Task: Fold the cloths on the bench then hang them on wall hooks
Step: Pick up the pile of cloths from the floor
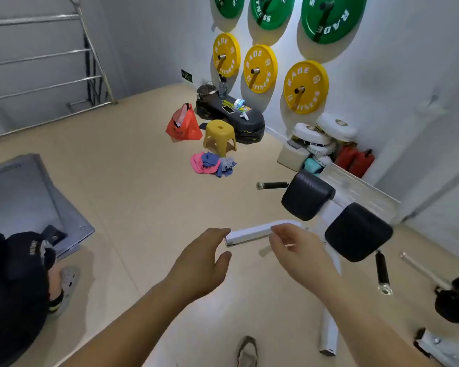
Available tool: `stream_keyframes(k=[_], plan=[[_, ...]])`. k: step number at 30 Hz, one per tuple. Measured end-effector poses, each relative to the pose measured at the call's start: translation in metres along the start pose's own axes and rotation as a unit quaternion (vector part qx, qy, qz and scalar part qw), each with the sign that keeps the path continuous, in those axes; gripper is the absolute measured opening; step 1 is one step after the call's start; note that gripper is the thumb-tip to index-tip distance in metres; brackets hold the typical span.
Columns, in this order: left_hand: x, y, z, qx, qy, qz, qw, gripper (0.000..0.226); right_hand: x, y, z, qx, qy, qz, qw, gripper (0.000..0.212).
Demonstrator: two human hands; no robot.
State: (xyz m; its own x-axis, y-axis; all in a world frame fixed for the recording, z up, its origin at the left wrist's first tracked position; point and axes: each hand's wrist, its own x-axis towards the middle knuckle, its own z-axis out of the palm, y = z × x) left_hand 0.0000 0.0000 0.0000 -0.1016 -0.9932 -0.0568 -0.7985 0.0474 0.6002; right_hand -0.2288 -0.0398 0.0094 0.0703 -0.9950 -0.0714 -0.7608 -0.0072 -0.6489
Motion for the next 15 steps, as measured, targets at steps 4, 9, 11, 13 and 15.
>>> stream_keyframes(k=[4, 9, 11, 13, 15], plan=[[0.104, -0.025, 0.001, -0.024, -0.004, -0.031, 0.999, 0.053, 0.112, -0.002, 0.005, 0.095, -0.041, 0.019, 0.994, 0.023], [0.219, -0.064, -0.024, -0.076, 0.009, -0.098, 0.992, 0.060, 0.254, -0.027, 0.018, 0.116, -0.088, 0.008, 0.989, 0.015], [0.259, -0.086, -0.040, -0.085, 0.017, -0.120, 0.989, 0.060, 0.314, -0.046, 0.025, 0.110, -0.117, 0.004, 0.987, 0.016], [0.298, -0.115, -0.055, -0.097, 0.023, -0.145, 0.984, 0.060, 0.374, -0.065, 0.039, 0.102, -0.155, -0.008, 0.983, 0.018], [0.342, -0.150, -0.071, -0.110, 0.023, -0.167, 0.980, 0.059, 0.435, -0.081, 0.061, 0.106, -0.178, -0.007, 0.978, 0.020]])
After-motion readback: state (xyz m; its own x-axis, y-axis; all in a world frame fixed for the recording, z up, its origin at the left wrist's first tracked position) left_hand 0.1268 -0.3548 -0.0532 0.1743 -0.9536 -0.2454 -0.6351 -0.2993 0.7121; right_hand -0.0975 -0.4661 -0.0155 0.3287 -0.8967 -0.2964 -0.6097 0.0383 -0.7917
